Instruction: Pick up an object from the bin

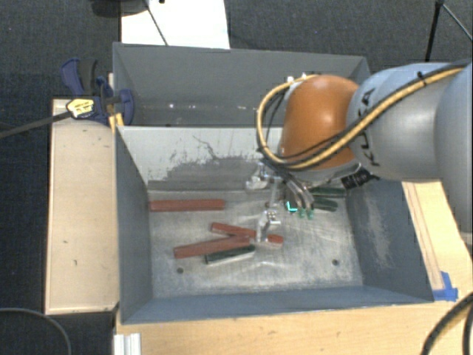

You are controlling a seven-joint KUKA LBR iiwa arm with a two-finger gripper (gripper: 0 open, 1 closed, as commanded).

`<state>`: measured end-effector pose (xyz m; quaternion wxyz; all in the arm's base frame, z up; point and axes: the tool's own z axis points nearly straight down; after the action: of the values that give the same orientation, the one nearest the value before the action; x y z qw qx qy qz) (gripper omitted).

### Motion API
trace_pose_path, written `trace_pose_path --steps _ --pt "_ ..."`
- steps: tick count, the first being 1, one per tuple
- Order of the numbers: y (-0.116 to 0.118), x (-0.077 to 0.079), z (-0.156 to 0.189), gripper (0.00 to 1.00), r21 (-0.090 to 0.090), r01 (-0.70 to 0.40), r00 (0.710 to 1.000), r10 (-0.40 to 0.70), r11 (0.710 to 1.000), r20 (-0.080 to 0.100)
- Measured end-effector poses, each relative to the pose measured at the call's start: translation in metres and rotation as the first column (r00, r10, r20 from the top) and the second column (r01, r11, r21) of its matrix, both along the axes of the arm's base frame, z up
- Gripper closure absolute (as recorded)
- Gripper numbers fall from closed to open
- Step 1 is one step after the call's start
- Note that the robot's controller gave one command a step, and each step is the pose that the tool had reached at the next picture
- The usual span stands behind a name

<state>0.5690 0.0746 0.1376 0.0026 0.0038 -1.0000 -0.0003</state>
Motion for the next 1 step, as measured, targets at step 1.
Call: trace_pose_path --steps 1 --pt "-0.0004 0.0021 0.0039 0.00 0.001 0.002 1.000 -0.002 1.000 0.007"
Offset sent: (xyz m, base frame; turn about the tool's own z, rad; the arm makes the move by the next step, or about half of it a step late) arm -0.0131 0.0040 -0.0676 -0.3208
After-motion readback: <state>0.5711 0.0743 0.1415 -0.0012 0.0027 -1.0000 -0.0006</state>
